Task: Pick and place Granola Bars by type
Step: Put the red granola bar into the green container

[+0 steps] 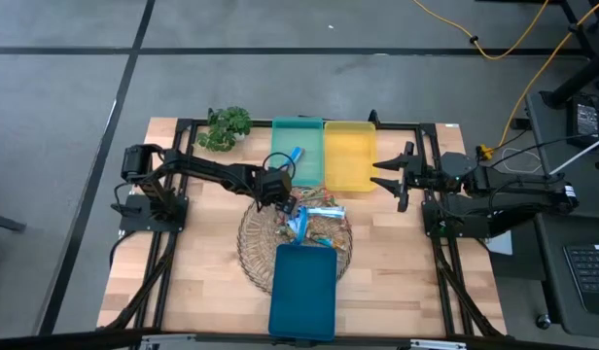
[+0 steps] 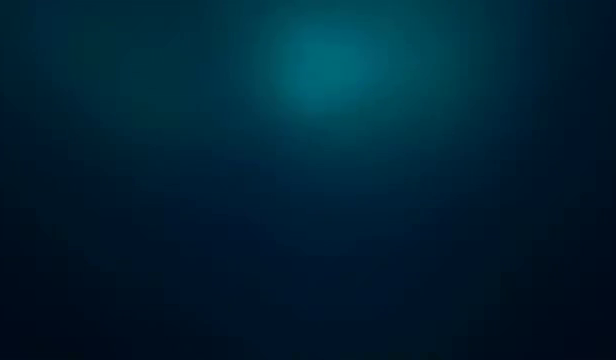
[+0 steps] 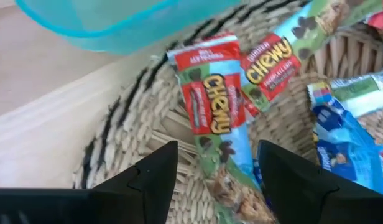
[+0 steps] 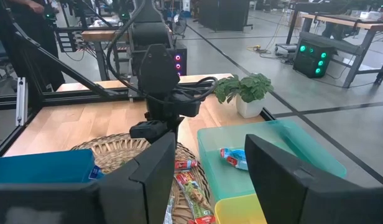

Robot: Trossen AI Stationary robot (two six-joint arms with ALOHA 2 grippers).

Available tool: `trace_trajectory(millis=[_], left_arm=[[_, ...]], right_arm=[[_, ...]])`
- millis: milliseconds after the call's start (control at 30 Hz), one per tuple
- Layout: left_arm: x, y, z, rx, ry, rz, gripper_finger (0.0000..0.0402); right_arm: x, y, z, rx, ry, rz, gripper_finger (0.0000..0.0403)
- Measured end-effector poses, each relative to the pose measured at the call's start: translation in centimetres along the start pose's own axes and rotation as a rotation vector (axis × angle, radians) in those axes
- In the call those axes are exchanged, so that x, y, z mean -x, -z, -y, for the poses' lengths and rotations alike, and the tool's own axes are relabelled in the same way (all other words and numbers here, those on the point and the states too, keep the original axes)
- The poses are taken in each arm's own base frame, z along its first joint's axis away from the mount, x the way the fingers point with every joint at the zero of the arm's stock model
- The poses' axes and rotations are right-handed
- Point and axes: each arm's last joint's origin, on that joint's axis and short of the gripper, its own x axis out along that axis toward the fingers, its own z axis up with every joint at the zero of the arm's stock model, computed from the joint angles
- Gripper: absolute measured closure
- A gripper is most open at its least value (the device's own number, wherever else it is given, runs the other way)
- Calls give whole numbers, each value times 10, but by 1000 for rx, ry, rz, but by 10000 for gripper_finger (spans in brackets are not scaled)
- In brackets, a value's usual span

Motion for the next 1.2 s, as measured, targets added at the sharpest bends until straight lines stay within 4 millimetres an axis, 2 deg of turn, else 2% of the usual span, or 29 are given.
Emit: trace_trajectory(millis=[467,800,1000,1200], left_arm=[[-9,-4,-3,-33,21,-9,180],[-33,-2,2,-68,80,-90,180],[-32,-2,3,-51,72,-71,180],[-32,-2,2,-36,67,-72,210]], right_arm=[[0,1,0,0,0,-6,207],[-4,2,-1,3,2,-25,207],[-9,4,-1,-3,3,-47,207],[-9,4,-1,-19,3,-46,207]])
